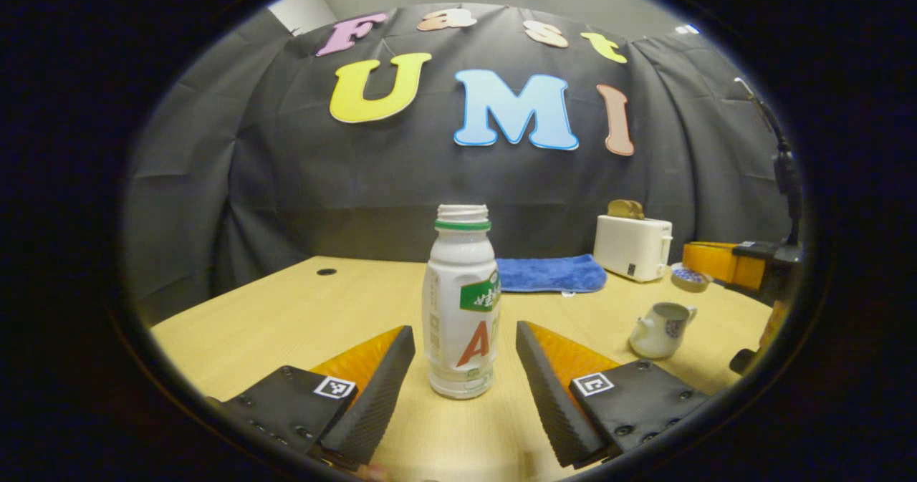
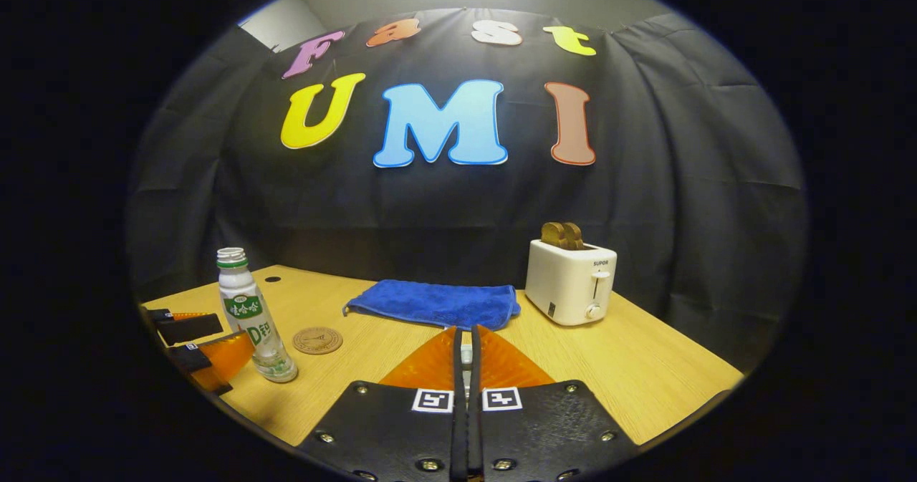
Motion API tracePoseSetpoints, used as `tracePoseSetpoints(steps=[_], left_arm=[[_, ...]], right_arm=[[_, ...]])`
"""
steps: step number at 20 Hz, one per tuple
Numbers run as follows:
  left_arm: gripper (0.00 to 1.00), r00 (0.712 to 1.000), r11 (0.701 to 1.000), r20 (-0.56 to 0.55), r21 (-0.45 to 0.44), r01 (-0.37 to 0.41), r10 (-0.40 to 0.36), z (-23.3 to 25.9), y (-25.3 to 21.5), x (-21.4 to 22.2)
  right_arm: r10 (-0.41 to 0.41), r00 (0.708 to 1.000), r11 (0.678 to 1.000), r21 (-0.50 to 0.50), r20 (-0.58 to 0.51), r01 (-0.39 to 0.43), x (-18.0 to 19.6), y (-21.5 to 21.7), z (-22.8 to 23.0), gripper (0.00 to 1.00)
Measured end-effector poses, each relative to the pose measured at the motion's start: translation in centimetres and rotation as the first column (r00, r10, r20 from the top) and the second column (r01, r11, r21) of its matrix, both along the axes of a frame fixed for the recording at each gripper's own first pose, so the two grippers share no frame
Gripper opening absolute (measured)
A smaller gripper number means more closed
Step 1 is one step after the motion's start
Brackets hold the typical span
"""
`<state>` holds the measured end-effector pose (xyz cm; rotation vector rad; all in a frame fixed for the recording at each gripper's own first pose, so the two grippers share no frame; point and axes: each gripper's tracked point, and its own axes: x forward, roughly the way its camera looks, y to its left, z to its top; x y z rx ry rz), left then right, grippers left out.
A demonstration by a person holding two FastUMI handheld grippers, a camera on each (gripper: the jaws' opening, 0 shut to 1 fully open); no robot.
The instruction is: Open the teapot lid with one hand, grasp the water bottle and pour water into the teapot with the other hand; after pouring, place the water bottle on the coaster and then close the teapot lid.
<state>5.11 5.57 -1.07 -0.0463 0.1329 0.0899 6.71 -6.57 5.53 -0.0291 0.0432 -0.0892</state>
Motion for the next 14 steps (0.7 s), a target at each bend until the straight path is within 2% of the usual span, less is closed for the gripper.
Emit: tracePoseSetpoints(steps=[6,14], left_arm=[[0.99,0.999,0.999,-0.042,0.045,0.002,0.000,-1.5,0.0,2.9],[0.99,0.997,0.998,-0.081,0.061,-0.004,0.009,-2.3,0.6,5.2]], right_arm=[[0.029,0.999,1.000,0.005,0.020,-0.029,-0.9,0.0,0.8,0.00],[0.045,0.999,0.999,0.007,0.019,-0.045,-0.9,-0.2,0.7,0.00]])
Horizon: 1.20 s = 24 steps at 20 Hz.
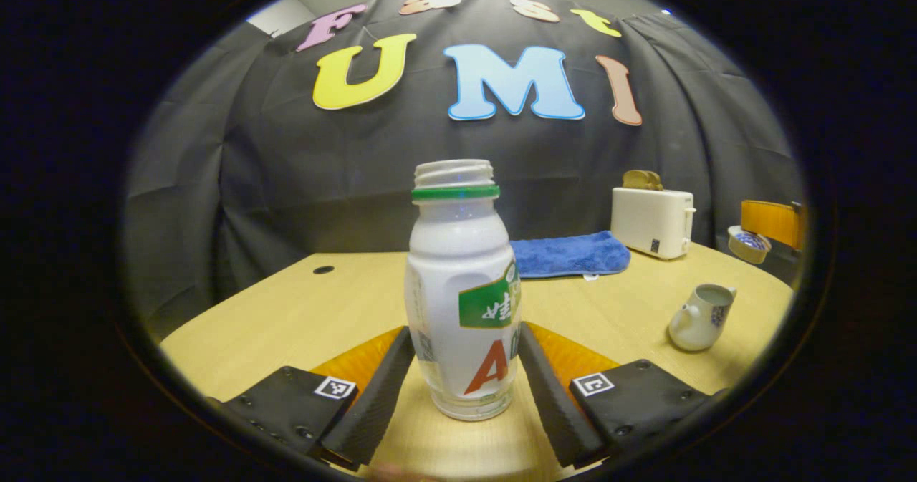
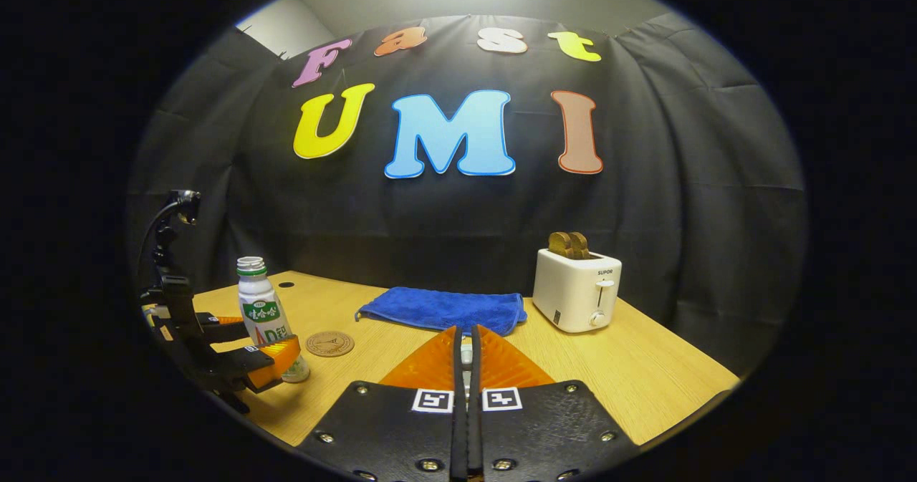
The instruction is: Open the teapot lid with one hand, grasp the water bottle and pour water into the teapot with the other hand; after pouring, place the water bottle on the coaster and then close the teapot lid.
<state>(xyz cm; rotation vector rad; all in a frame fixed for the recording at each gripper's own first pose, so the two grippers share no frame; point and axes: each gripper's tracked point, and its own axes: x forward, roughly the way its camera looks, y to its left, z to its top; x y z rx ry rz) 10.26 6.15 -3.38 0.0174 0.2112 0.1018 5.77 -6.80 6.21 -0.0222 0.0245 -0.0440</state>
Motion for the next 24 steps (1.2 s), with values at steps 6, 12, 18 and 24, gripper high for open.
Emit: tracePoseSetpoints(steps=[6,12,18,24], left_arm=[[0.91,1.000,0.999,-0.018,0.044,0.018,-0.018,0.0,-0.8,0.4],[0.81,0.999,0.964,-0.021,0.263,0.047,-0.043,2.3,-2.9,0.7],[0.91,0.997,0.877,-0.024,0.475,0.070,-0.067,4.0,-6.1,1.0],[0.88,0.993,0.750,-0.043,0.652,0.110,-0.107,4.7,-9.7,1.4]], right_arm=[[-0.023,1.000,0.999,0.024,-0.006,0.023,-0.6,-1.7,-0.2,0.00],[-0.056,0.998,0.997,0.050,-0.010,0.056,-1.4,-4.4,-0.2,0.00],[-0.080,0.997,0.995,0.060,-0.008,0.080,-2.7,-6.8,-0.1,0.00],[-0.093,0.996,0.993,0.068,-0.001,0.093,-4.1,-8.7,0.0,0.00]])
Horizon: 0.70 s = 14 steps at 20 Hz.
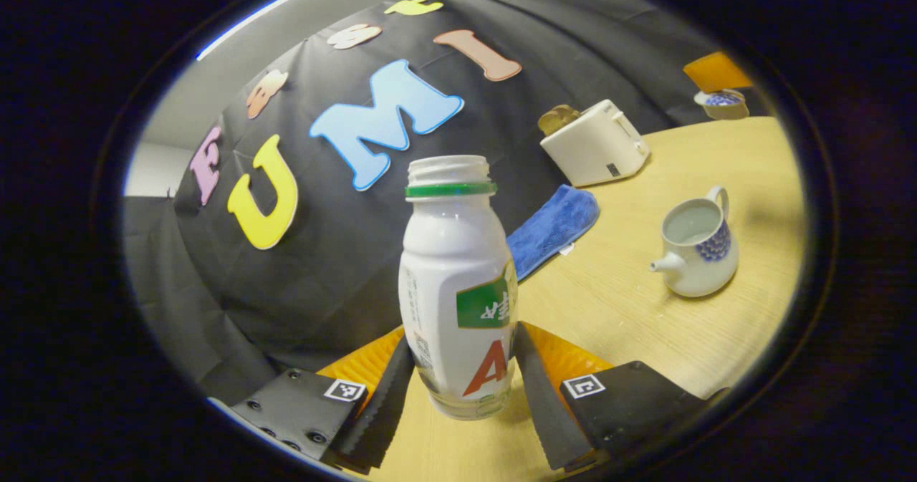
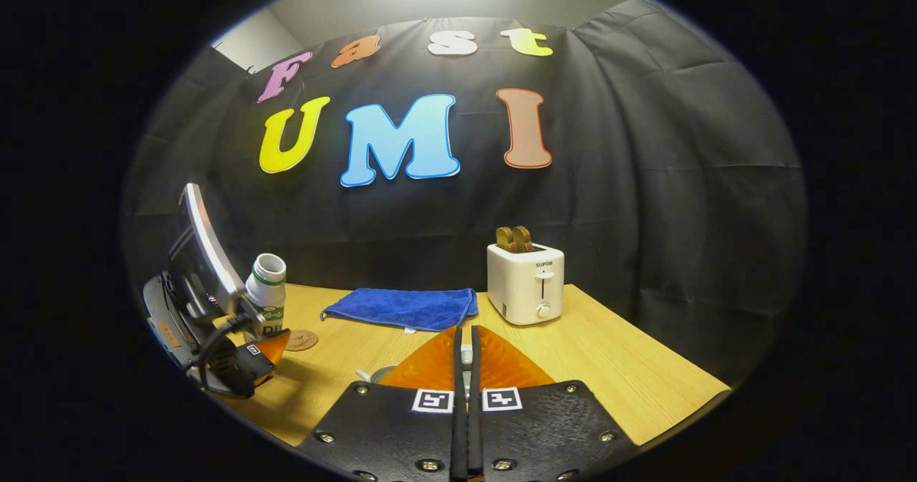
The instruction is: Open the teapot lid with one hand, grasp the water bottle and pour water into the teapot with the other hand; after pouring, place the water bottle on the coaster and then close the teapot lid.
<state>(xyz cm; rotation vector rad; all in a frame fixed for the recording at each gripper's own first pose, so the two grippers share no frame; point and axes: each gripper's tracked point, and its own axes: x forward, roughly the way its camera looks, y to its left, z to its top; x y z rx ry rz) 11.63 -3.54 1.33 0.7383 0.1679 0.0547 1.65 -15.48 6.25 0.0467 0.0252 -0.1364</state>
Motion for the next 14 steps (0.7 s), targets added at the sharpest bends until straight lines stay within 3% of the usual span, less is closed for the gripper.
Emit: tracePoseSetpoints(steps=[5,10,14], left_arm=[[0.90,1.000,0.982,-0.009,0.189,0.023,-0.022,0.0,-1.3,0.5],[0.91,0.999,0.934,-0.001,0.354,0.046,-0.049,0.4,-2.2,0.9],[0.91,0.996,0.878,-0.005,0.471,0.085,-0.093,0.7,-3.4,1.1]], right_arm=[[0.002,1.000,1.000,0.009,-0.003,-0.002,-0.6,-0.7,-0.3,0.00],[0.002,1.000,1.000,0.020,-0.006,-0.002,-0.9,-1.2,-0.8,0.00],[-0.001,1.000,1.000,0.024,-0.013,0.002,-1.1,-1.7,-1.1,0.00]])
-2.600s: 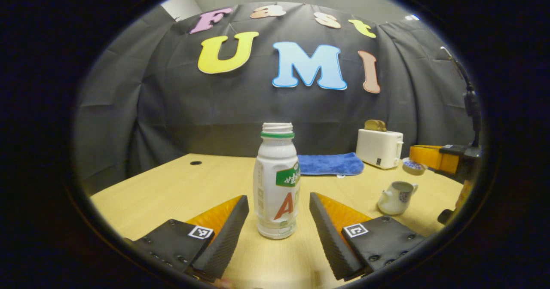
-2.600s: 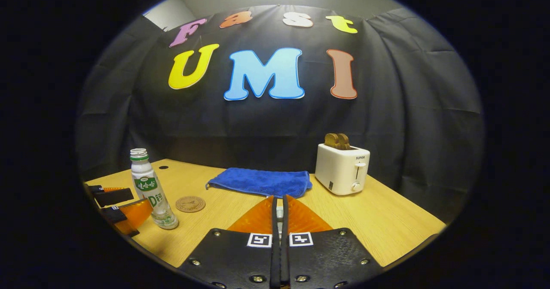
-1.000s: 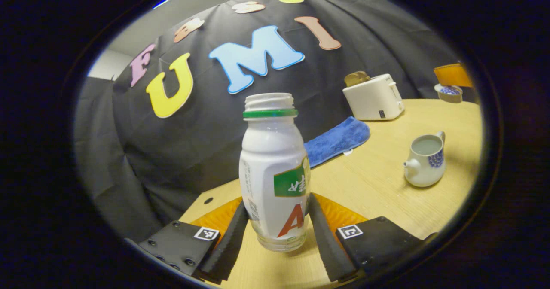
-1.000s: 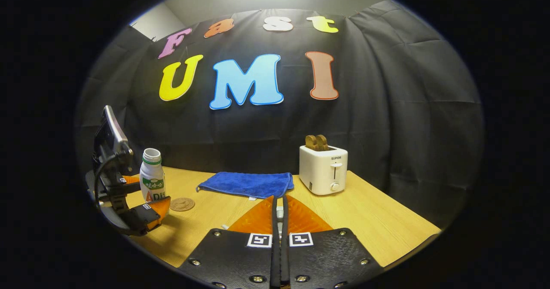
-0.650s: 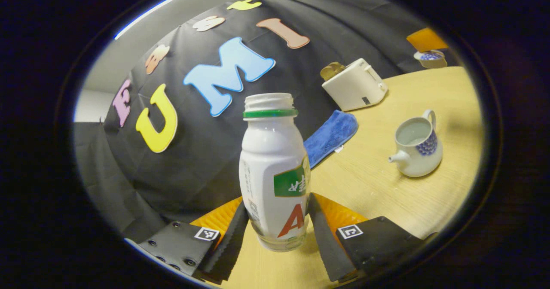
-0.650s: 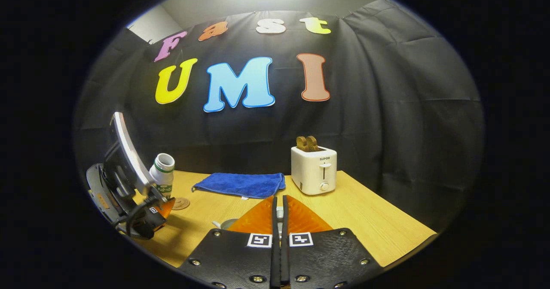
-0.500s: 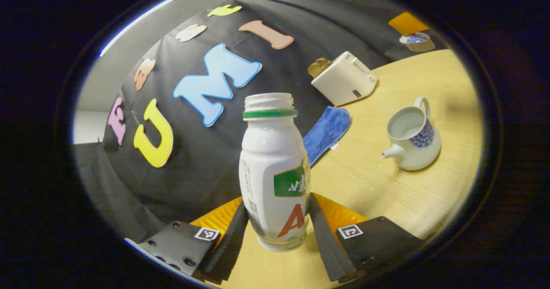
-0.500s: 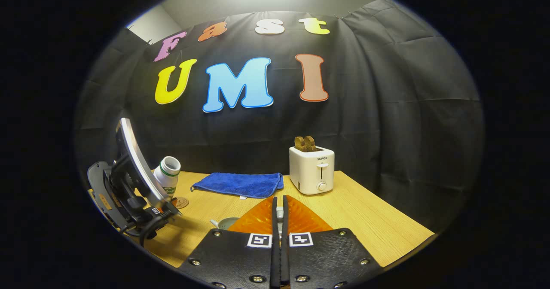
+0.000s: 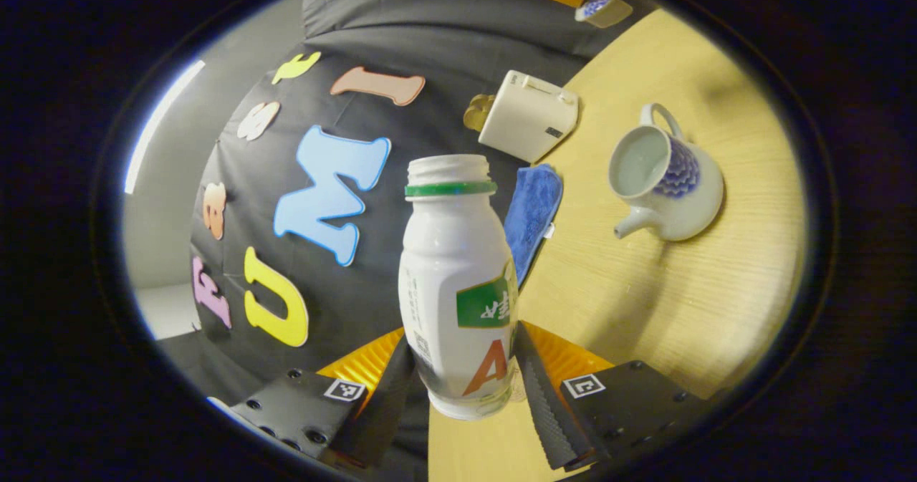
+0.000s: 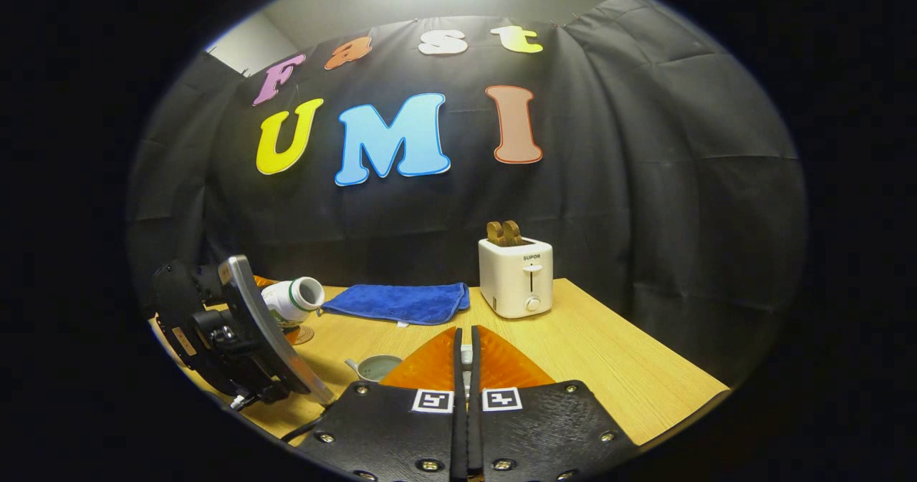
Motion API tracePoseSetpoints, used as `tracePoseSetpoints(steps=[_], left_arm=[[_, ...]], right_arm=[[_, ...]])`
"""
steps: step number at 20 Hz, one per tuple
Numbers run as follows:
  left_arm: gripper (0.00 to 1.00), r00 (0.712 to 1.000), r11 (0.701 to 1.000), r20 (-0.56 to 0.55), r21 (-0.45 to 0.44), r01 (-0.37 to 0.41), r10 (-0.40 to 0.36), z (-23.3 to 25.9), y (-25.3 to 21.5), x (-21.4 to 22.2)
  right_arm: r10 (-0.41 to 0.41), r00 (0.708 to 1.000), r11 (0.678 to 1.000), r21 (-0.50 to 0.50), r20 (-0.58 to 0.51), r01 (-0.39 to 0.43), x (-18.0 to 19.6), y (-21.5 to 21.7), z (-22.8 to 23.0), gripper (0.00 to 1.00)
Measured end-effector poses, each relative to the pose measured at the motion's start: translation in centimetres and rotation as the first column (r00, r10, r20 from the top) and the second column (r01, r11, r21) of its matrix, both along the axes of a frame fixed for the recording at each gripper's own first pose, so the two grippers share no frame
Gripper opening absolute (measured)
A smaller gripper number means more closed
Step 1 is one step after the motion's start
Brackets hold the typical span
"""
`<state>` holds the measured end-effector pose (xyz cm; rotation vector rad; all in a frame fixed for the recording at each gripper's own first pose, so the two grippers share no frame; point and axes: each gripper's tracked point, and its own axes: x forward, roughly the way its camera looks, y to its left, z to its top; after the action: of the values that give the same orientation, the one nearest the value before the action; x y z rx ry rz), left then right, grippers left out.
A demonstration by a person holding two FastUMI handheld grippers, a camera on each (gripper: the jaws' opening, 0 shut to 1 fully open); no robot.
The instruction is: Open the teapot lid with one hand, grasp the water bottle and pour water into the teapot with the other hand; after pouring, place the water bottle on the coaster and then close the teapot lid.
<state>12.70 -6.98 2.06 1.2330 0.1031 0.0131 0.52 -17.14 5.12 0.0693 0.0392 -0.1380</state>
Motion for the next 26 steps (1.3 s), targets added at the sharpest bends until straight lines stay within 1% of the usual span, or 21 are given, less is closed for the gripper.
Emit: tracePoseSetpoints(steps=[2,4,8,12,15,16,21,26], left_arm=[[0.91,1.000,0.998,0.006,0.059,0.016,-0.017,0.2,-0.6,0.0],[0.91,0.999,0.995,0.010,0.097,0.032,-0.033,0.4,-1.2,0.4],[0.91,0.998,0.980,0.017,0.189,0.058,-0.063,0.8,-2.0,0.6],[0.91,0.997,0.965,0.015,0.250,0.074,-0.080,1.0,-2.5,0.9],[0.91,0.996,0.951,0.013,0.300,0.083,-0.090,1.1,-2.7,1.2],[0.85,0.996,0.946,0.011,0.314,0.083,-0.092,1.1,-2.7,1.3],[0.85,0.996,0.915,0.007,0.395,0.082,-0.092,1.1,-2.7,1.7],[0.84,0.995,0.886,0.012,0.456,0.084,-0.101,1.8,-2.7,1.8]], right_arm=[[-0.002,1.000,1.000,0.002,-0.001,0.002,-0.1,-0.2,0.0,0.00],[-0.005,1.000,1.000,0.002,-0.002,0.005,-0.2,-0.4,0.0,0.00],[-0.009,1.000,1.000,-0.001,-0.004,0.009,-0.5,-0.8,-0.2,0.00],[-0.008,1.000,1.000,0.002,-0.006,0.008,-0.6,-1.0,-0.3,0.00],[-0.007,1.000,1.000,0.005,-0.009,0.007,-0.7,-1.0,-0.4,0.00],[-0.007,1.000,1.000,0.006,-0.009,0.007,-0.7,-1.1,-0.5,0.00],[-0.001,1.000,1.000,0.003,-0.019,0.001,-0.8,-1.2,-0.8,0.00],[0.003,1.000,1.000,0.005,-0.020,-0.003,-0.8,-1.3,-0.9,0.00]])
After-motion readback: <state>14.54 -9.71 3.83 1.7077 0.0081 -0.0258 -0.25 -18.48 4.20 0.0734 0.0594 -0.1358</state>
